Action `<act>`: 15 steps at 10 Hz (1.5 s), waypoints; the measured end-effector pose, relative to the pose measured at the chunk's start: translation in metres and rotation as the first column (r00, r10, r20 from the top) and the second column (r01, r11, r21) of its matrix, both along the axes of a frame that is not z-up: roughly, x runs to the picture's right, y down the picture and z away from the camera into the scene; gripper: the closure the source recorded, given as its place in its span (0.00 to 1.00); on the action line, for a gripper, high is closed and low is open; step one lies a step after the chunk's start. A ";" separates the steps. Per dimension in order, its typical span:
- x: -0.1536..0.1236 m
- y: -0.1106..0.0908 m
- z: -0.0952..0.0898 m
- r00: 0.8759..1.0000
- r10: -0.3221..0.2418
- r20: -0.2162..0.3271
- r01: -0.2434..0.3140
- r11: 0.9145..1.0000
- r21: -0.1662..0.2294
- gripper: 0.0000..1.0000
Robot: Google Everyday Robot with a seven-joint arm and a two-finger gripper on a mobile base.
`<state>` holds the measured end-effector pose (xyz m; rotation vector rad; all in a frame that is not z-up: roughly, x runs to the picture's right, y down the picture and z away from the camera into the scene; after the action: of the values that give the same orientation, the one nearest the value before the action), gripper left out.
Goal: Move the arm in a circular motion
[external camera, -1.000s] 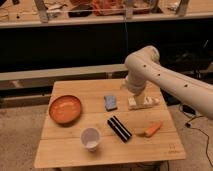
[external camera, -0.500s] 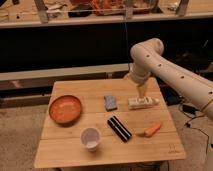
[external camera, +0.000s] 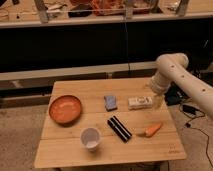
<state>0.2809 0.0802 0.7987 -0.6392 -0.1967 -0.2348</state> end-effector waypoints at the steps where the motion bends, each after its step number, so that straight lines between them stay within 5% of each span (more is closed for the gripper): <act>1: 0.012 0.013 -0.002 1.000 -0.003 -0.014 0.003 1.000 -0.003 0.20; 6: -0.015 0.040 -0.056 0.995 -0.089 -0.036 0.091 0.995 0.038 0.20; 10: -0.110 0.063 -0.112 0.994 -0.091 0.052 0.088 0.994 0.067 0.20; 13: -0.164 0.046 -0.136 0.975 -0.153 0.160 0.137 0.985 0.103 0.20; 15: -0.192 0.021 -0.127 0.957 -0.225 0.182 0.204 0.971 0.126 0.20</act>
<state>0.0892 0.1010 0.6714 -0.5311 -0.3020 -0.5156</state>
